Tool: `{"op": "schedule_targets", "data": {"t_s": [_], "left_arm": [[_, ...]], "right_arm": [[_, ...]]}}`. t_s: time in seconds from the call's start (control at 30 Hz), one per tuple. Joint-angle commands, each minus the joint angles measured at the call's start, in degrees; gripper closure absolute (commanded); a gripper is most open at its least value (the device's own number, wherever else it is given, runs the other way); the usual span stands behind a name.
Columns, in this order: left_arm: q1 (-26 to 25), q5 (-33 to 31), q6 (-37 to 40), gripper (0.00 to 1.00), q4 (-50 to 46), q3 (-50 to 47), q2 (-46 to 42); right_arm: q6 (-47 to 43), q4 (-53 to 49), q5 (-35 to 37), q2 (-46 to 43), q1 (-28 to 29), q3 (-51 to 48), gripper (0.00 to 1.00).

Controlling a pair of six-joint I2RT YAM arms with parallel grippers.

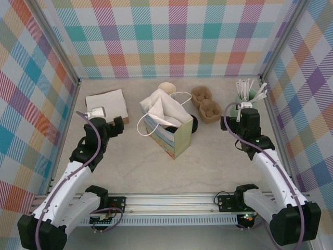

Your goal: Pack the takeout coffee

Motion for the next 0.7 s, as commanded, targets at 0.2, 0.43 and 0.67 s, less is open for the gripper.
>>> {"op": "schedule_targets", "data": {"t_s": [0.2, 0.43, 0.67], "left_arm": [[1.48, -0.19, 1.48, 0.0, 8.34, -6.2, 0.39], [2.79, 1.06, 1.26, 0.0, 11.62, -10.04, 3.86], [3.59, 1.91, 3.24, 0.0, 17.02, -12.31, 7.16]], "right_arm": [[0.24, 15.53, -1.88, 0.25, -3.42, -10.93, 0.0], [2.94, 29.16, -4.6, 6.92, -6.52, -17.41, 0.0], [1.08, 43.93, -6.3, 15.72, -7.4, -20.11, 0.0]]}}
